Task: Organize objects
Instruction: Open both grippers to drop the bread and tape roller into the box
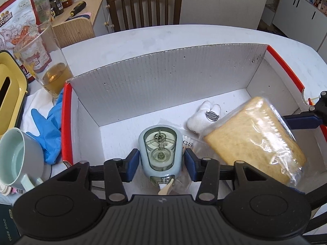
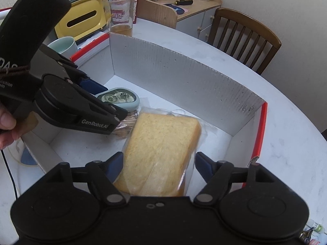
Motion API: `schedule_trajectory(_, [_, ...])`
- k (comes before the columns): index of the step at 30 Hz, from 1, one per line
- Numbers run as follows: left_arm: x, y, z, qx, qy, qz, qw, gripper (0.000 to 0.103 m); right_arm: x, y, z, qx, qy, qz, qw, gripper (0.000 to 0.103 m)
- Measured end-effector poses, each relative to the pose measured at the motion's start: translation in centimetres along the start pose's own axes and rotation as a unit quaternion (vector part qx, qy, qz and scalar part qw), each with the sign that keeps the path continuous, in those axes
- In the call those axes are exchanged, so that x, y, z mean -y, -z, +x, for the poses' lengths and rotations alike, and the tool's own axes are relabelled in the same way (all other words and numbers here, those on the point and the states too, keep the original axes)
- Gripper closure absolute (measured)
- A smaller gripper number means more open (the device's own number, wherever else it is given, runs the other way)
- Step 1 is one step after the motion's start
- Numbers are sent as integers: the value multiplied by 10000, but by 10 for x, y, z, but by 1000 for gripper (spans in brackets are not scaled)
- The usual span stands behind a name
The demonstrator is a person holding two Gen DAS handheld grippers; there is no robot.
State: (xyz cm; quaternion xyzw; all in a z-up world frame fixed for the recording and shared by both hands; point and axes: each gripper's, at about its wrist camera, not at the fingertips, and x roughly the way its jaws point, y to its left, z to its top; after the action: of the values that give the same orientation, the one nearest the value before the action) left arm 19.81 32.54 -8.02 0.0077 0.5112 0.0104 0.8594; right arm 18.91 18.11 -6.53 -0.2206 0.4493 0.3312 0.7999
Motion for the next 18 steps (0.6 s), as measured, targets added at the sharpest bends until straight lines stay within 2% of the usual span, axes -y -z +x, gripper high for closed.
schedule_trajectory(3, [2, 0, 0, 2, -11, 21, 10000, 51, 3, 1, -4, 52, 0, 82, 10000, 20])
schedule_trajectory(6, [4, 2, -2, 21, 24, 43, 10000, 46, 6, 3, -8, 94, 13, 137, 9999, 19])
schedule_trajectory(10, [3, 2, -9, 72, 73, -48, 9999, 46, 11, 5, -17, 175, -5, 249, 9995, 19])
schedule_trajectory(14, [4, 3, -20, 219, 101, -111, 9996, 38, 17, 8, -29, 290, -70, 401, 9987, 19])
schedule_trajectory(18, [4, 4, -36, 396, 160, -153, 9990, 38, 23, 11, -43, 416, -154, 543, 9975, 18])
